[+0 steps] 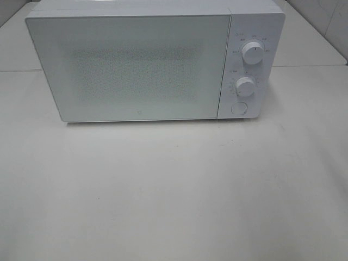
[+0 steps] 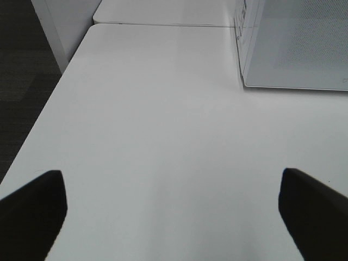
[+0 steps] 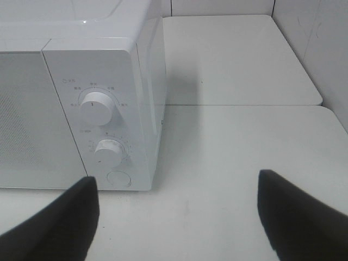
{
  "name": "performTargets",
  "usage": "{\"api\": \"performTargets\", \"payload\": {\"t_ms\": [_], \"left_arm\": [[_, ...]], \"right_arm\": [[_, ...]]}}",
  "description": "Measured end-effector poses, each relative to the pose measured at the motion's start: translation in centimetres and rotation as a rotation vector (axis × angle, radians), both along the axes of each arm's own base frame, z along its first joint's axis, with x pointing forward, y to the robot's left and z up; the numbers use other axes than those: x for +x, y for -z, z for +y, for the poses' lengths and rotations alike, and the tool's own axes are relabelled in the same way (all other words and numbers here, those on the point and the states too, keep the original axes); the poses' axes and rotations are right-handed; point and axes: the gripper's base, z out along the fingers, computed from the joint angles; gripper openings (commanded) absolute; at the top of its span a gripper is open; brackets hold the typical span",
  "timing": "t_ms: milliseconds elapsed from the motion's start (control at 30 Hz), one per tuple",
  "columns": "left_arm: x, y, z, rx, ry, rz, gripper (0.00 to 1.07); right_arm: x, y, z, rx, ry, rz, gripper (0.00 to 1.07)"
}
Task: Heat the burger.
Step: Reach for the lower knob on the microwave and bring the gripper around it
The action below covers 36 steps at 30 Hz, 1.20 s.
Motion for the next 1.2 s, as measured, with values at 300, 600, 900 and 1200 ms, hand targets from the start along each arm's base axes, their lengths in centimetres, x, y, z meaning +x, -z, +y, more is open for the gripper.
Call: {"api": "performTargets", "payload": {"t_ms": [300, 600, 900, 1200], "left_arm": [[0.0, 0.0, 0.0, 0.0, 0.0, 0.0, 0.98], [0.0, 0.0, 0.0, 0.0, 0.0, 0.0, 0.98], [0.0, 0.0, 0.0, 0.0, 0.0, 0.0, 0.98], [0.0, 0.0, 0.0, 0.0, 0.0, 0.0, 0.98]], "right_arm": [[3.6, 1.6, 0.4, 0.006, -0.015, -0.011, 0.76], [5.4, 2.3, 0.7, 0.005, -0.027, -0.06, 0.76], [7.0, 3.7, 0.5, -0.055, -0.002, -0.137, 0.76], [7.1, 6.4, 1.5, -0.085, 0.071, -0.179, 0.76]]}}
